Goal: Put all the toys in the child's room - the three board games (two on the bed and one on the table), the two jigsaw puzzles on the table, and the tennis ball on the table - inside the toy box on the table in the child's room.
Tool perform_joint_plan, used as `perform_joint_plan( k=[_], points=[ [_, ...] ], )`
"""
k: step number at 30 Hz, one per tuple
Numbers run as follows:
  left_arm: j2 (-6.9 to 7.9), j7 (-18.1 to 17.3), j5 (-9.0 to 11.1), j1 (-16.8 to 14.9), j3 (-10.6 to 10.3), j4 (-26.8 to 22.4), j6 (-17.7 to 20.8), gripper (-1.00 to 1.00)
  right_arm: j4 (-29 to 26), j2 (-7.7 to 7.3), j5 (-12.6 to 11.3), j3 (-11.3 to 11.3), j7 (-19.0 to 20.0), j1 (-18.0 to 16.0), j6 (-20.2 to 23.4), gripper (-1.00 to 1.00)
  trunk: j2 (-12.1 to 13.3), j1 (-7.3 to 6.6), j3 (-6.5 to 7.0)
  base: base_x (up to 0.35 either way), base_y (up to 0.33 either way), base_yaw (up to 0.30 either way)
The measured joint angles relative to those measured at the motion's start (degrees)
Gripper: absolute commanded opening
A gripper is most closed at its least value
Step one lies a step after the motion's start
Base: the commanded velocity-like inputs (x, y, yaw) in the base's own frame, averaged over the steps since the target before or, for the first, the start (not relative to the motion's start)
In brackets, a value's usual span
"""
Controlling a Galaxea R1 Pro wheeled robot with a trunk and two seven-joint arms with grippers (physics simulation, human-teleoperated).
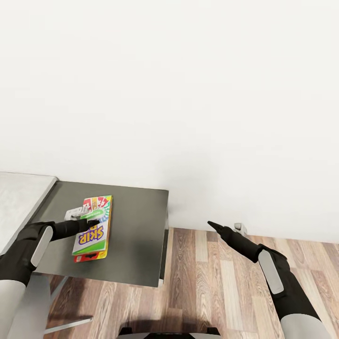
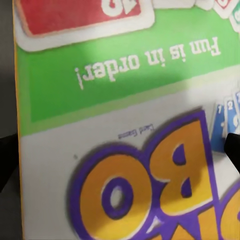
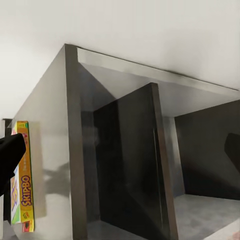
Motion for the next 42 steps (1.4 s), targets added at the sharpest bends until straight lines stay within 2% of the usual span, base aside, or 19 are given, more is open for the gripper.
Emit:
perform_joint_plan(
  k=[10,42],
  points=[
    [0.02,0.06,-0.68,-0.01,-0.01,0.03,-0.14,1.0,-0.01,0.0,-0.02,-0.02,0.0,0.0,0.03,1.0,0.0,-0.01,0.11,0.0,-0.112,-0.019],
    [-0.15,0.04,-0.69,-0.01,-0.42,0.35,-0.22,1.0,-0.01,0.0,0.0,-0.01,0.0,0.0,-0.04,1.0,0.0,0.0,0.39,-0.007,-0.168,-0.007]
  ],
)
